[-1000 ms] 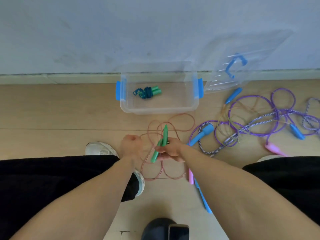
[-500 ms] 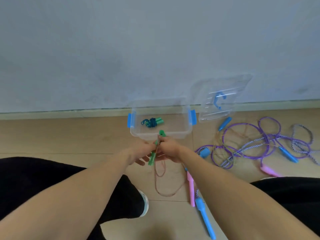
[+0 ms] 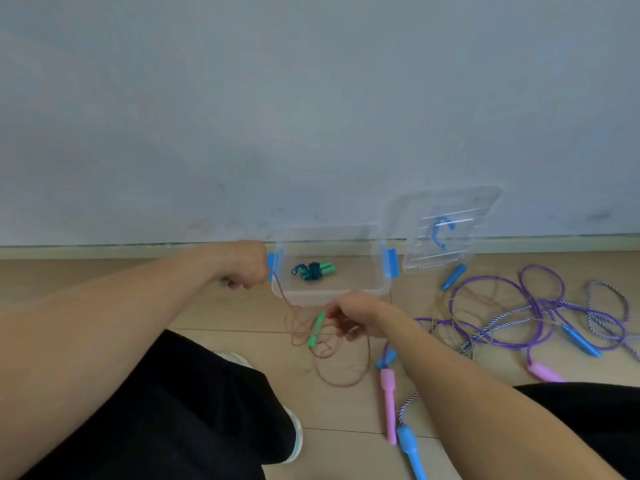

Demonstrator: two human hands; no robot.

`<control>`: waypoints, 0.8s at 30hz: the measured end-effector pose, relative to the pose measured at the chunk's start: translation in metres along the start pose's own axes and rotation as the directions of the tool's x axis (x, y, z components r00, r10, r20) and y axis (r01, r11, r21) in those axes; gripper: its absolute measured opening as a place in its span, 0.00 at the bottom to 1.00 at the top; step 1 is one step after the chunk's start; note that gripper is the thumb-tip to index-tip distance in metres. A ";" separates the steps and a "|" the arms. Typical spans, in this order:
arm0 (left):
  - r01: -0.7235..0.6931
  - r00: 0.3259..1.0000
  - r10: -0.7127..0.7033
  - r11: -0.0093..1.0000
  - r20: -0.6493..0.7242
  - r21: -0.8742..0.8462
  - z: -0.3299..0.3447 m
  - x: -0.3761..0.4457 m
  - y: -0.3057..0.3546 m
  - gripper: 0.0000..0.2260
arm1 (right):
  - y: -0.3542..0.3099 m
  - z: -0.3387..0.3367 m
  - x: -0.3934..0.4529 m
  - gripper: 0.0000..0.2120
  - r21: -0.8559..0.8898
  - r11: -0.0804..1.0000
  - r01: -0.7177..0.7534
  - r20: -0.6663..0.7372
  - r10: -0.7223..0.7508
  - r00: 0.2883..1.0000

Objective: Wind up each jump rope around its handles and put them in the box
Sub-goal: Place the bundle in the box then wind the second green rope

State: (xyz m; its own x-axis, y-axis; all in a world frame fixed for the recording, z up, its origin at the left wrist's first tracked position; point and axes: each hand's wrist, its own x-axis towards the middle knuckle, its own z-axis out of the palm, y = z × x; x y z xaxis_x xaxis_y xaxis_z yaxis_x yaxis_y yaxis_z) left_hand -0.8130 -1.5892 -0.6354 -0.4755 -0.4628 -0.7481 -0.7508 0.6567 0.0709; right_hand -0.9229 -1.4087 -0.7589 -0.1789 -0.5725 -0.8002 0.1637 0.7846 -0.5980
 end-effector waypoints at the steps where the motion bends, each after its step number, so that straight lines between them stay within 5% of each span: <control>1: -0.005 0.999 0.003 0.999 -0.043 -0.039 -0.006 0.000 -0.005 0.11 | 0.011 -0.002 0.004 0.10 -0.200 0.979 -0.025 -0.069 0.012 0.998; 3: -0.029 0.994 0.008 0.982 -0.112 -0.186 -0.015 -0.001 -0.011 0.08 | 0.031 -0.002 0.010 0.14 -0.451 0.889 -0.076 -0.140 0.013 0.990; 7: -0.013 0.984 -0.040 0.955 -0.171 -0.297 -0.003 0.007 -0.018 0.09 | 0.071 0.003 0.040 0.05 -0.393 0.896 -0.209 -0.272 0.105 0.957; 10: -0.017 0.988 -0.034 0.946 -0.151 -0.324 0.031 0.022 -0.015 0.13 | 0.082 0.018 0.065 0.14 -0.405 0.874 -0.268 -0.448 0.066 0.891; 14: -0.010 0.996 -0.007 0.981 -0.085 -0.193 0.061 0.033 -0.022 0.12 | 0.065 0.046 0.096 0.20 -0.391 0.901 -0.189 -0.444 -0.005 0.896; 20: 0.068 0.993 -0.059 0.994 -0.105 0.084 0.071 0.047 -0.051 0.07 | 0.055 0.073 0.155 0.44 -0.356 0.924 -0.142 -0.314 0.025 0.949; 24: 0.046 0.992 -0.034 0.995 -0.125 0.090 0.062 0.048 -0.049 0.09 | 0.056 0.071 0.171 0.25 -0.211 0.957 -0.198 -0.432 0.090 0.897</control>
State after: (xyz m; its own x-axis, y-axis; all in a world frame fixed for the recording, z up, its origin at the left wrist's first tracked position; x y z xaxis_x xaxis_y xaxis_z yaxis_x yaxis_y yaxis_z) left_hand -0.7707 -1.6067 -0.7153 -0.5034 -0.5560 -0.6614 -0.7276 0.6857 -0.0226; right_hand -0.8750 -1.4795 -0.9328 -0.5646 -0.3402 -0.7520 -0.0128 0.9146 -0.4042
